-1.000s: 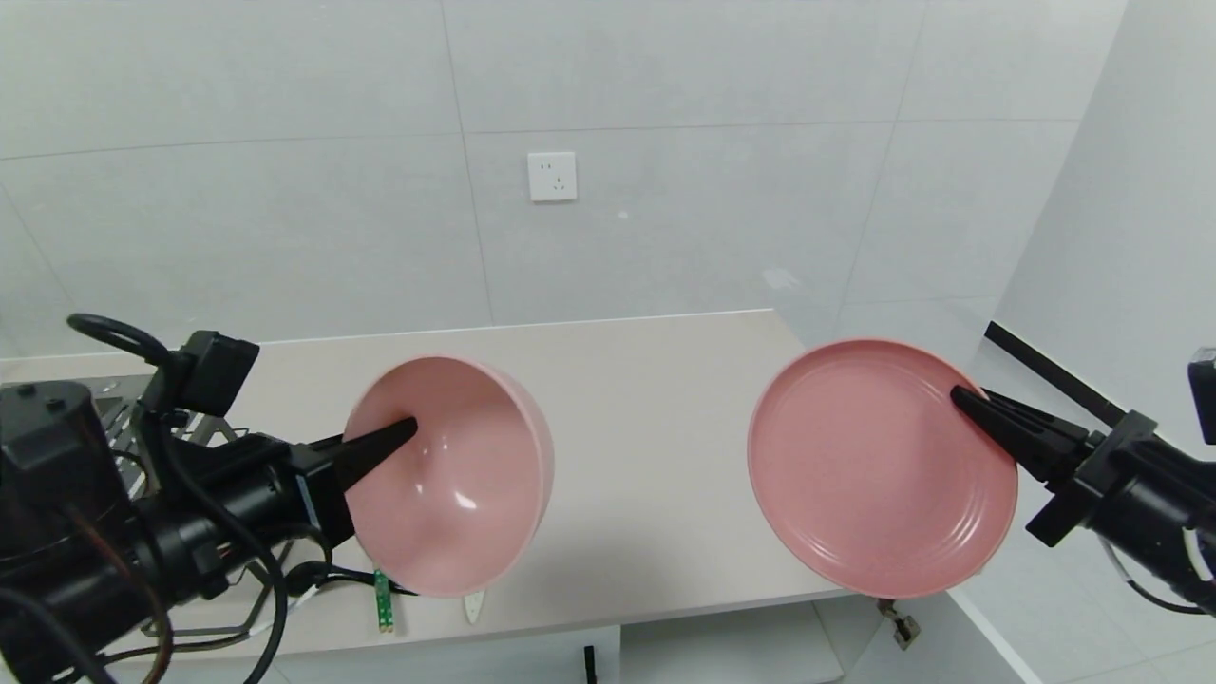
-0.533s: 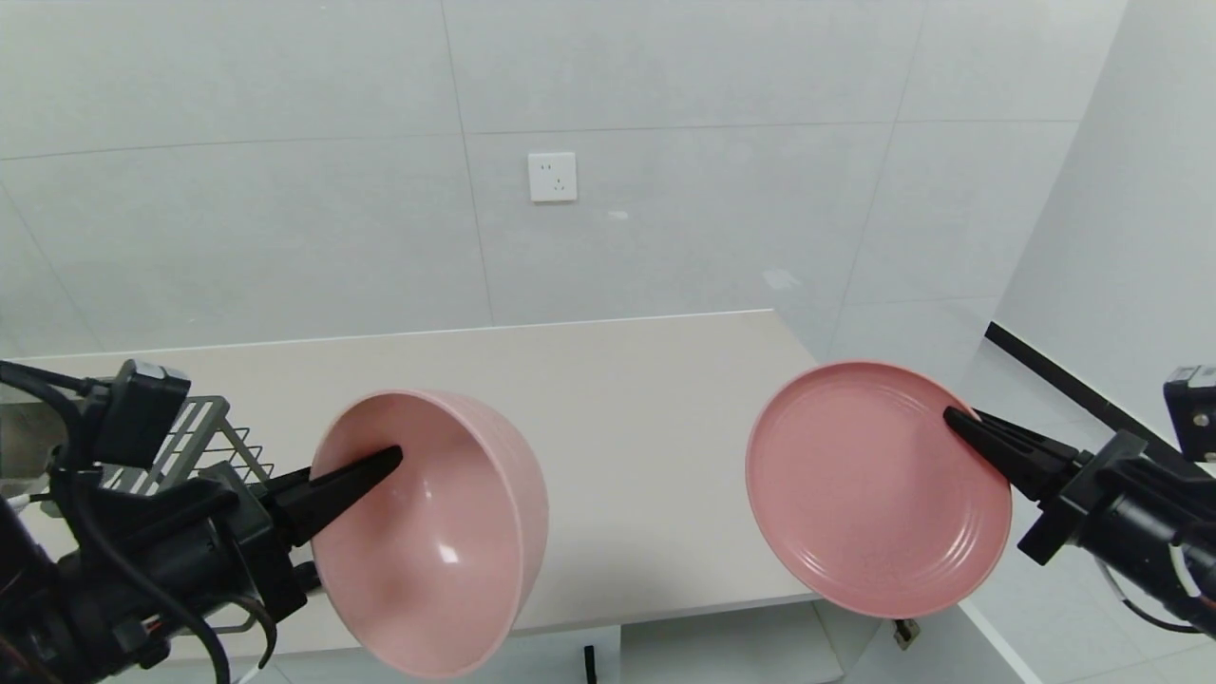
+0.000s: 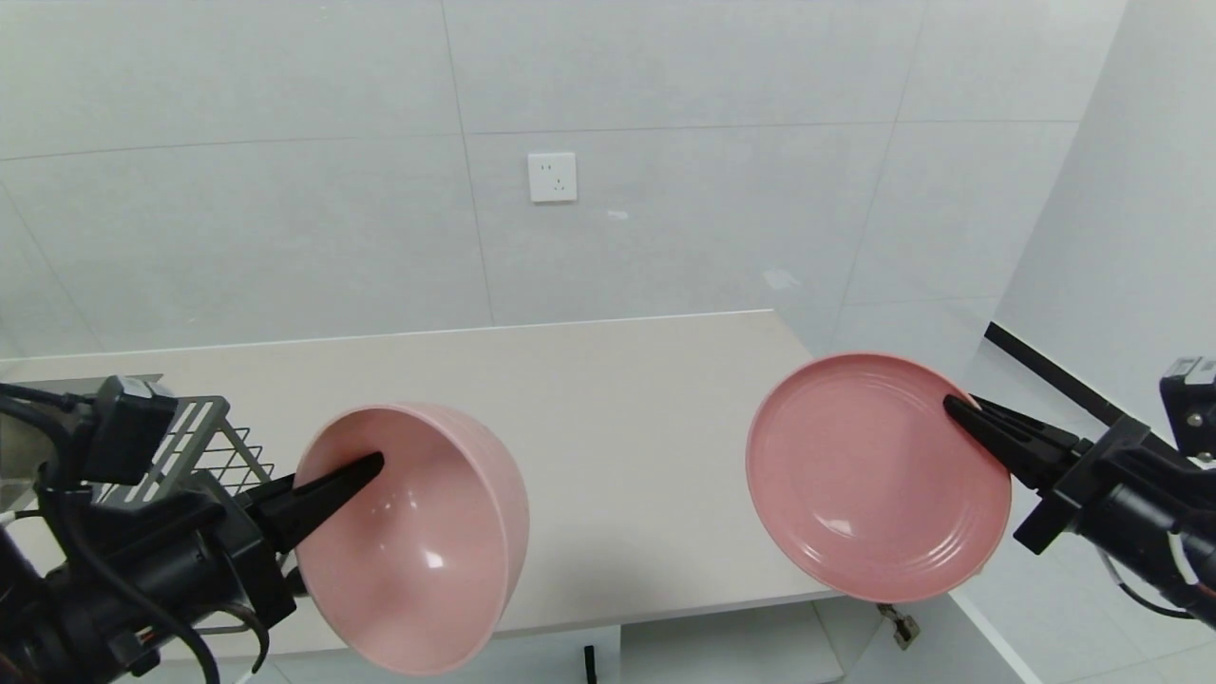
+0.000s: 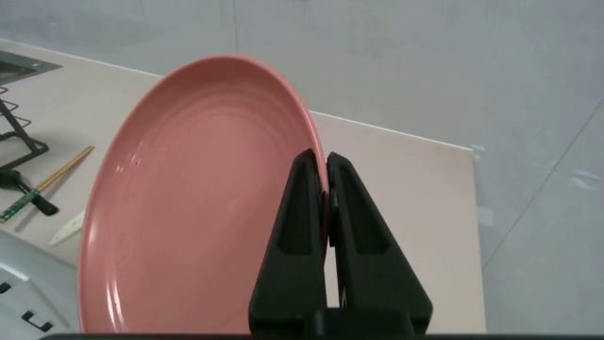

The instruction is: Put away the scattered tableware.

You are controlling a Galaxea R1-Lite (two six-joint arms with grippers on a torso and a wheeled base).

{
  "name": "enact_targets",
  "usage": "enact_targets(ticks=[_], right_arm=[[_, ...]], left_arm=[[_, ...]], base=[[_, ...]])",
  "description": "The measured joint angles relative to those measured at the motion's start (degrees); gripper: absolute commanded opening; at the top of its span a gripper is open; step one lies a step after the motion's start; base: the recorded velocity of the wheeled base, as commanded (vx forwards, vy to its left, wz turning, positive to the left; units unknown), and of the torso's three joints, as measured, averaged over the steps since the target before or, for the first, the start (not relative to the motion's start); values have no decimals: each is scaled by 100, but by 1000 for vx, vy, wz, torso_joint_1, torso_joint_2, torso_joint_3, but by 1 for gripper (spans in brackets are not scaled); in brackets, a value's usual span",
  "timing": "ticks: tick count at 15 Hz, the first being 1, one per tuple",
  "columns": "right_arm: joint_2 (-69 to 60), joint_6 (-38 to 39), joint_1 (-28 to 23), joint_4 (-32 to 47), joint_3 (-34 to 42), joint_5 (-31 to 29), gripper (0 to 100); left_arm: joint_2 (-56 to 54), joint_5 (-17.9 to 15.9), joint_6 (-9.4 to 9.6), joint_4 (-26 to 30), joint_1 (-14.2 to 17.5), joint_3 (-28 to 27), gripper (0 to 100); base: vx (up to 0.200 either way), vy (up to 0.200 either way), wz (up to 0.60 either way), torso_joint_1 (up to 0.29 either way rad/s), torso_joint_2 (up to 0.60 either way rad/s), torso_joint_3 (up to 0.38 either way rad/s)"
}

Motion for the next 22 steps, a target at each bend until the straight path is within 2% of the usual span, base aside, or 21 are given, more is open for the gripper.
enact_targets(ticks=[9, 17, 22], right_arm=[[68, 0, -50, 0, -20, 0, 0], [80, -11, -52, -2, 6, 0, 0], [77, -16, -55, 2, 28, 6, 0]], left_arm=[[72, -5, 35, -96, -66, 74, 0], [82, -7, 35, -121, -66, 105, 0], [77, -7, 46, -115, -66, 100, 0]], base=[[-200, 0, 0, 0, 0, 2], [0, 0, 0, -74, 152, 73], [0, 0, 0, -176, 351, 167]])
